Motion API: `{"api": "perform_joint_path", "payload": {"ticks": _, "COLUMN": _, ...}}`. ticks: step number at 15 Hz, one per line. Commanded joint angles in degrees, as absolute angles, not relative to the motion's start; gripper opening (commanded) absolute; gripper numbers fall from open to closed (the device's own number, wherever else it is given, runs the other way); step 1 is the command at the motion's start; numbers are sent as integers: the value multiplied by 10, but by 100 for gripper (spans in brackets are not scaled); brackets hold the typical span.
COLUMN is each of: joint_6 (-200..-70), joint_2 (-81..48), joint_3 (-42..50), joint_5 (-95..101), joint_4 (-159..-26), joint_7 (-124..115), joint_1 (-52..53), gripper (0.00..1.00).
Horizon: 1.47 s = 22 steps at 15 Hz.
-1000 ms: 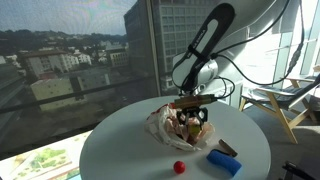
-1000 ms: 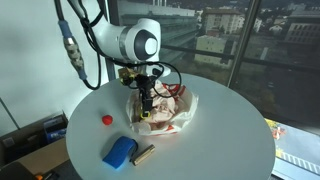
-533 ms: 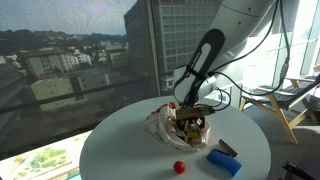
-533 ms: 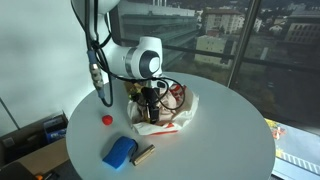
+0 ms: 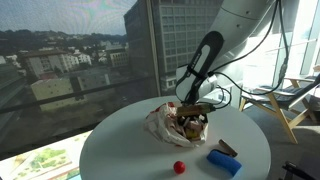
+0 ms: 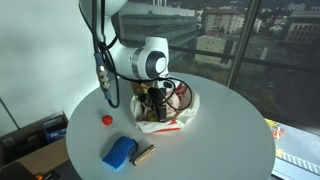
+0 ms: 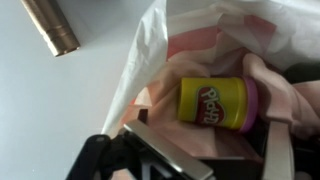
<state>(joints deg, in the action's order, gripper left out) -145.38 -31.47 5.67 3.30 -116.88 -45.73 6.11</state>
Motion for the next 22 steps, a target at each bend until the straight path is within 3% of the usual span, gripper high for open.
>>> {"api": "perform_joint_path", "payload": {"ticks": 1, "joint_6": -1417, "joint_2": -271, "joint_3": 65, "joint_5": 23, "joint_4": -1182, "joint_7": -437, "joint_1": 63, "gripper": 100}}
{"api": "perform_joint_path", "payload": {"ticks": 9, "joint_6": -1318, "joint_2": -174, "joint_3": 59, "joint_5": 30, "joint_4": -1230, "joint_7": -432, "joint_1": 56, "gripper": 100}}
{"api": "perform_joint_path", "payload": {"ticks": 16, "joint_6": -1369, "joint_2": -67, "joint_3": 10, "joint_5": 68, "joint_4": -1367, "joint_7": -436, "joint_1": 90, "gripper": 100}}
{"api": "perform_joint_path", "payload": {"ticks": 22, "joint_6": -1426, "joint_2": -73, "joint_3": -53, "joint_5": 105, "joint_4": -1393, "joint_7": -503, "joint_1": 136, "gripper": 100}}
